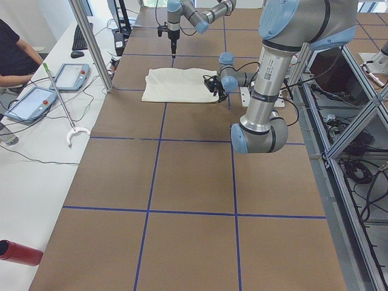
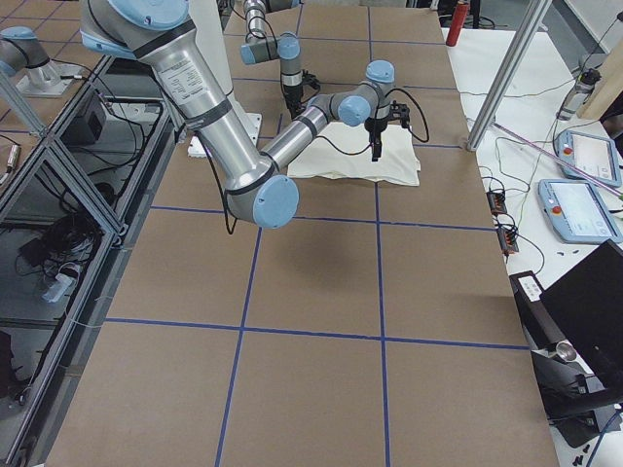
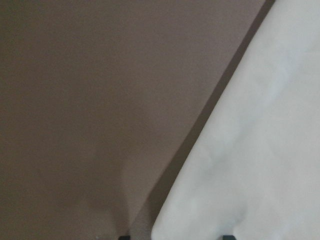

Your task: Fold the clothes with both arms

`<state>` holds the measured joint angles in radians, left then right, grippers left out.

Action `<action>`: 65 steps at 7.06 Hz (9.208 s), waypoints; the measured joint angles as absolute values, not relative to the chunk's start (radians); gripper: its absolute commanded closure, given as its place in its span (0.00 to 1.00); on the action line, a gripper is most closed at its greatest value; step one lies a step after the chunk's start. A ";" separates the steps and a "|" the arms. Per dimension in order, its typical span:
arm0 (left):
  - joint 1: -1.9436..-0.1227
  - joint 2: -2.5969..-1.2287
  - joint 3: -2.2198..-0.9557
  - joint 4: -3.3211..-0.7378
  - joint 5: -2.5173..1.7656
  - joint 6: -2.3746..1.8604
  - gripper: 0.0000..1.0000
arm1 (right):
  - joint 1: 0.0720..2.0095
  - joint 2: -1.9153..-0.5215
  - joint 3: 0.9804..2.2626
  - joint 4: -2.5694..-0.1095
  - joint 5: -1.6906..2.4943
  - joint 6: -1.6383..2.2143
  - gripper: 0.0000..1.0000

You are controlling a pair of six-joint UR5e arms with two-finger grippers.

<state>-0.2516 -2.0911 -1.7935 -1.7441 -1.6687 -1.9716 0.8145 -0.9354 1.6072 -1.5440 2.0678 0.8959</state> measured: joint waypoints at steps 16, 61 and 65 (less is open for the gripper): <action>-0.260 -2.093 -1.788 -1.743 -1.643 -1.959 0.58 | 0.817 -0.943 1.598 -1.533 2.066 0.892 0.00; -0.206 -2.018 -2.234 -1.453 -1.647 -1.812 1.00 | 0.340 -1.172 2.024 -1.336 1.736 1.920 1.00; -0.525 -2.144 -1.913 -1.580 -1.728 -1.711 1.00 | 0.591 -0.934 1.666 -1.285 1.833 1.915 1.00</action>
